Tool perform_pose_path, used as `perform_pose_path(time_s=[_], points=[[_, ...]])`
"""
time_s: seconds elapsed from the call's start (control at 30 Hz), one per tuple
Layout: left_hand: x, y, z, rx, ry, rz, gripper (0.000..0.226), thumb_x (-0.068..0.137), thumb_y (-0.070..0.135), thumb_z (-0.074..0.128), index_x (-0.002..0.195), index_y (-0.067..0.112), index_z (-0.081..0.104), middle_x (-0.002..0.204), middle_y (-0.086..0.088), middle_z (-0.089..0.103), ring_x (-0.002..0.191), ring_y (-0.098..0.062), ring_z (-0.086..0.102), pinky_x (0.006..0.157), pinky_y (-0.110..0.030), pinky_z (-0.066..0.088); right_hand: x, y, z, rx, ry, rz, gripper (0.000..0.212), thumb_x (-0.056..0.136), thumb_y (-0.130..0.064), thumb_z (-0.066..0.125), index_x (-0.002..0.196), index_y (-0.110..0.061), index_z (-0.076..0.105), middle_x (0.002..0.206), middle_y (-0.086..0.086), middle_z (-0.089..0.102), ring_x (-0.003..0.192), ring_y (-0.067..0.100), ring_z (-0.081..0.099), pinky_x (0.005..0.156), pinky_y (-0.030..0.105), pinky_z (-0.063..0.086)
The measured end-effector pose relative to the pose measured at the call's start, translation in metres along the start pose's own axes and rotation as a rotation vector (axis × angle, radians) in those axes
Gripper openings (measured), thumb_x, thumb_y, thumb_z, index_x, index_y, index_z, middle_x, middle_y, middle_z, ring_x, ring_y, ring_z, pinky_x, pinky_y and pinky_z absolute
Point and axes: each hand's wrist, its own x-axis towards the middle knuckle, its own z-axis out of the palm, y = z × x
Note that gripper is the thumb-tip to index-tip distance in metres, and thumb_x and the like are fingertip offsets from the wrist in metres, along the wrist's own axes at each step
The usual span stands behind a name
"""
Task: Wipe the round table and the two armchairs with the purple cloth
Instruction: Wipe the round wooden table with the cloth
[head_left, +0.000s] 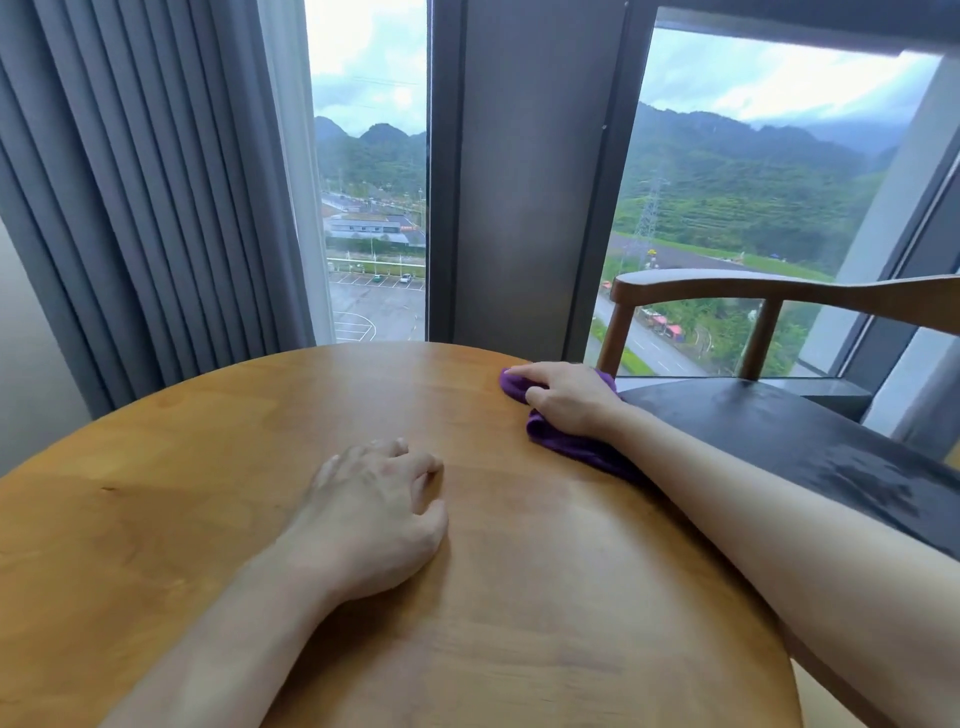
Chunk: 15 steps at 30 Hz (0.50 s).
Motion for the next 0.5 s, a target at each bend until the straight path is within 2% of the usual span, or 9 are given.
perform_pose_path(time_s=[0.07,0.13,0.23,0.33,0.4,0.5], points=[[0.000,0.002,0.000,0.013,-0.041,-0.006,0.050,0.094,0.050,0.040,0.144,0.044,0.040,0.157,0.002,0.032,0.145,-0.018,0.025,0.121,-0.040,0.018,-0.025,0.001,0.002,0.076,-0.024,-0.102,0.057,0.084,-0.033,0.043,0.139,-0.034,0.060,0.142,-0.013,0.060,0.131,0.008,0.051,0.109,0.022,0.037],[0.000,0.003,-0.001,0.014,-0.080,-0.012,0.053,0.094,0.051,0.039,0.147,0.047,0.033,0.160,0.000,0.026,0.147,-0.020,0.019,0.122,-0.043,0.014,-0.046,0.007,0.001,0.173,-0.029,-0.150,0.056,0.079,-0.033,0.045,0.131,-0.034,0.066,0.134,-0.018,0.064,0.125,0.000,0.054,0.107,0.018,0.038],[-0.002,0.002,-0.001,-0.001,-0.113,-0.009,0.056,0.093,0.052,0.039,0.148,0.049,0.029,0.161,-0.001,0.021,0.149,-0.021,0.014,0.123,-0.045,0.010,-0.042,0.022,-0.006,0.252,0.094,-0.051,0.045,0.073,-0.030,0.049,0.108,-0.033,0.076,0.113,-0.018,0.073,0.110,0.004,0.063,0.099,0.027,0.048],[-0.002,0.002,-0.001,-0.025,-0.116,-0.002,0.056,0.092,0.052,0.040,0.147,0.050,0.030,0.160,-0.002,0.021,0.148,-0.021,0.011,0.123,-0.047,0.007,-0.009,0.023,-0.014,0.207,0.152,0.174,0.033,0.070,-0.034,0.045,0.089,-0.042,0.071,0.102,-0.014,0.071,0.102,0.015,0.062,0.086,0.032,0.049],[0.000,0.002,-0.001,-0.032,-0.116,-0.005,0.056,0.090,0.051,0.040,0.146,0.050,0.031,0.159,-0.003,0.022,0.148,-0.021,0.011,0.122,-0.048,0.006,0.011,0.014,-0.010,0.164,0.110,0.243,0.028,0.073,-0.035,0.043,0.086,-0.042,0.067,0.105,-0.012,0.069,0.101,0.017,0.059,0.084,0.034,0.049],[0.002,0.003,0.000,-0.018,-0.117,-0.008,0.057,0.089,0.052,0.039,0.145,0.050,0.031,0.157,-0.002,0.024,0.146,-0.021,0.014,0.122,-0.048,0.009,0.018,-0.003,0.000,0.053,0.084,0.200,0.029,0.077,-0.031,0.042,0.090,-0.038,0.067,0.108,-0.009,0.071,0.102,0.023,0.060,0.088,0.039,0.050]])
